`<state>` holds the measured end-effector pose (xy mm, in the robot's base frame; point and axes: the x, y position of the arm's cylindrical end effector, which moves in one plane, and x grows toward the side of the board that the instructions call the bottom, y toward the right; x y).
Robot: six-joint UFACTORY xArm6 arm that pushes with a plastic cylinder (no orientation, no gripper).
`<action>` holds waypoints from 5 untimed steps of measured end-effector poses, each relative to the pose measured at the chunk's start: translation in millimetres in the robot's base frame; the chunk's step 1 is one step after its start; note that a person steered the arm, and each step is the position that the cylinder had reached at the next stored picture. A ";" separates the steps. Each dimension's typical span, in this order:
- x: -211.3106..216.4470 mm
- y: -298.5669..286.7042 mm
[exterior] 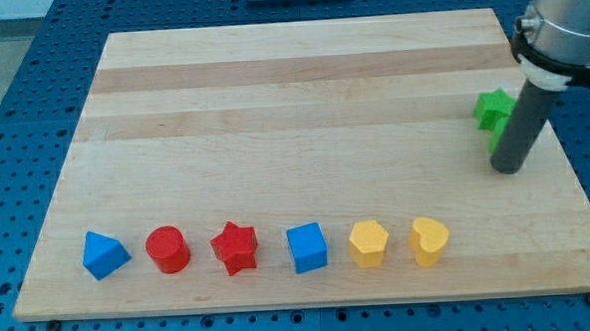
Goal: Move your arm towards the bottom of the yellow heart
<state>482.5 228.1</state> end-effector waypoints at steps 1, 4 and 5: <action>-1.4 7.3; 104.8 -21.4; 134.9 -71.7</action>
<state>617.4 156.4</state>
